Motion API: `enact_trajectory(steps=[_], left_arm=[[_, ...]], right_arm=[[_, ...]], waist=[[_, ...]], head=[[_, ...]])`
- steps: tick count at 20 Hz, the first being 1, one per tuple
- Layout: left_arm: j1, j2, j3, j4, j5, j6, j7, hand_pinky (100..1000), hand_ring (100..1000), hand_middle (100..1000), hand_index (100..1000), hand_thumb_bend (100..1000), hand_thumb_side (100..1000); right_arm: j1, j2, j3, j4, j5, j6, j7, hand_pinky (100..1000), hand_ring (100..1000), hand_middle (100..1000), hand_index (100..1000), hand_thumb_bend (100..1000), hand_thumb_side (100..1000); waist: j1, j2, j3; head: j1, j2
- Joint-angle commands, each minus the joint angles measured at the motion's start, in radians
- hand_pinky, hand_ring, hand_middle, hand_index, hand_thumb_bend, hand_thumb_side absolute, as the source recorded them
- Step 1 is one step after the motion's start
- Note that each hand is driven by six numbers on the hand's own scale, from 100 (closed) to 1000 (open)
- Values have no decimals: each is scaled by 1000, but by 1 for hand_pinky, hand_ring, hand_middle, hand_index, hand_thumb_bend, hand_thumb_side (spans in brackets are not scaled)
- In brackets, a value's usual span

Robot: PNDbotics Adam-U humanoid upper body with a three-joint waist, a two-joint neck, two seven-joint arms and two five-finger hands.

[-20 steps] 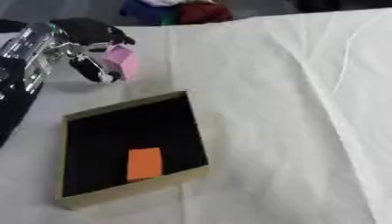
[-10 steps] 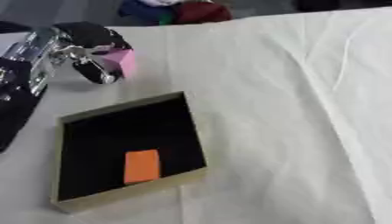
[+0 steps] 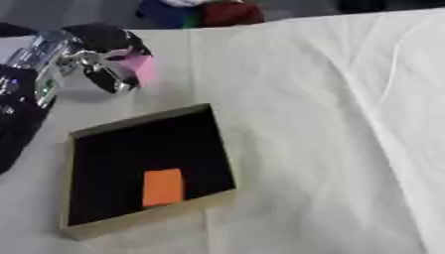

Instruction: Pick up objects on the table and place them in the box.

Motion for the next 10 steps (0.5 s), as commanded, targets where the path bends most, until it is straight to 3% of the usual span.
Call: enact_trajectory(steps=[1, 10], left_arm=[[-12, 40, -4, -57, 35, -1, 0, 554, 626, 569, 737, 100, 186], [60, 50, -78, -226, 170, -60, -8, 551, 611, 566, 736, 100, 248]], right_arm=[[-4, -17, -16, -2, -4, 1, -8, 894, 733, 622, 778, 100, 932], [30, -11, -16, 2, 3, 0, -7, 892, 735, 624, 777, 100, 920]], waist=[[-6, -39, 8], [-11, -98, 67]], head=[[-8, 17], [-49, 71]])
